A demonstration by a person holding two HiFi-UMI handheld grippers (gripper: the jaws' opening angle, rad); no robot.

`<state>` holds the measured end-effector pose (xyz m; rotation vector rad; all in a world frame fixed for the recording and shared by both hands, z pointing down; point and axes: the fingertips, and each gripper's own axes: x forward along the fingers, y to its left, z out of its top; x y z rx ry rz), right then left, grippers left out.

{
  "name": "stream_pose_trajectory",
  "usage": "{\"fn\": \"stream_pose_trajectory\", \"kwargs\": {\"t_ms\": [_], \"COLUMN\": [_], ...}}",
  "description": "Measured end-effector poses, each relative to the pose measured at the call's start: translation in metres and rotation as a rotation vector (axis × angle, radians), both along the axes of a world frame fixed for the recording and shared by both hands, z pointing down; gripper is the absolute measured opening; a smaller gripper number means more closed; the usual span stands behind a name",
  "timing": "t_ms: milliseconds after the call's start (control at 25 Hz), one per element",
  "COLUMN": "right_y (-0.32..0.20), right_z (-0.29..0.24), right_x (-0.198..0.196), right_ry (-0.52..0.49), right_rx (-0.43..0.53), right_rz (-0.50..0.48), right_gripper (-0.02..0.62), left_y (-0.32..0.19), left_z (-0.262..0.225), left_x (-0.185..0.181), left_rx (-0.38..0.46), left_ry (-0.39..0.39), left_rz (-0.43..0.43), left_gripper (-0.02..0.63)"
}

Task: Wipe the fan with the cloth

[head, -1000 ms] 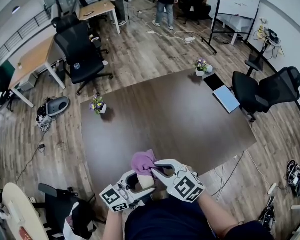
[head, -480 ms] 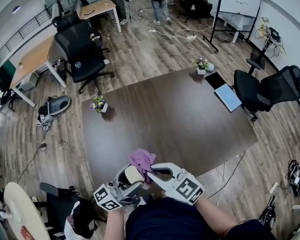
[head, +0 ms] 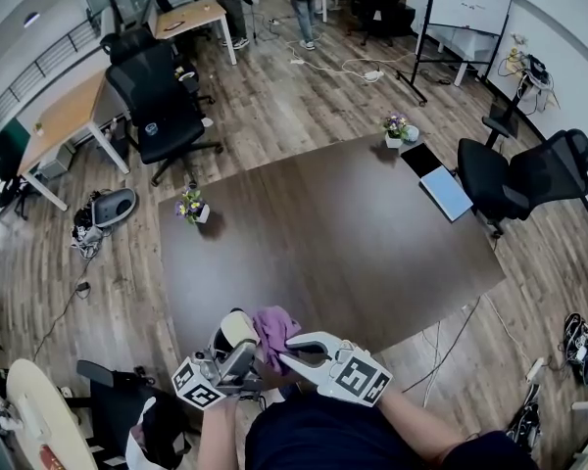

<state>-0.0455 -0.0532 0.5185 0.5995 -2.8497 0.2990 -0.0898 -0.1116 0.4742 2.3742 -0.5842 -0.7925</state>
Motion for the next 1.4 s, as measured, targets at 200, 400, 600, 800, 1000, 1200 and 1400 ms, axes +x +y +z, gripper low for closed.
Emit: {"fn": "stream_pose_trajectory", "kwargs": {"t_ms": [200, 400, 600, 800, 1000, 1200, 1400], "right_y": [0.016, 0.026, 0.018, 0.013, -0.001, -0.010, -0.024], "right_z": [-0.007, -0.022, -0.039, -0.053, -0.065, -0.070, -0.064], "right_x": [-0.009, -0.015, -0.004, 0.004, 0.011, 0.016, 0.013], "right_ry": [-0.014, -0.090, -0.179, -0.263, -0.329, -0.344, -0.375], "right_rx": [0.002, -0.016, -0.053, -0.084, -0.106, -0.105, -0.182], "right_rz": [-0.082, -0.132, -0.111, -0.111, -0.094, -0.083, -0.050], "right_gripper": [0.044, 0.044, 0.044, 0.043, 0.043, 0.043, 0.043], "left_y": [-0.006, -0.001, 0.012, 0.024, 0.031, 0.040, 0.042], "left_z": [0.001, 0.004, 0.004, -0.002, -0.001, 0.002, 0.002], "left_x": [-0.010, -0.005, 0.001, 0.008, 0.016, 0.026, 0.028], "left_rx": [-0.024, -0.046, -0.046, -0.009, 0.020, 0.034, 0.034], "left_ry": [0.046, 0.085, 0.132, 0.130, 0.083, 0.062, 0.077], "left_rz": [-0.038, -0.015, 0.055, 0.109, 0.154, 0.196, 0.200], "left_gripper": [0.376, 0.376, 0.376, 0.376, 0.376, 0.376, 0.376]}}
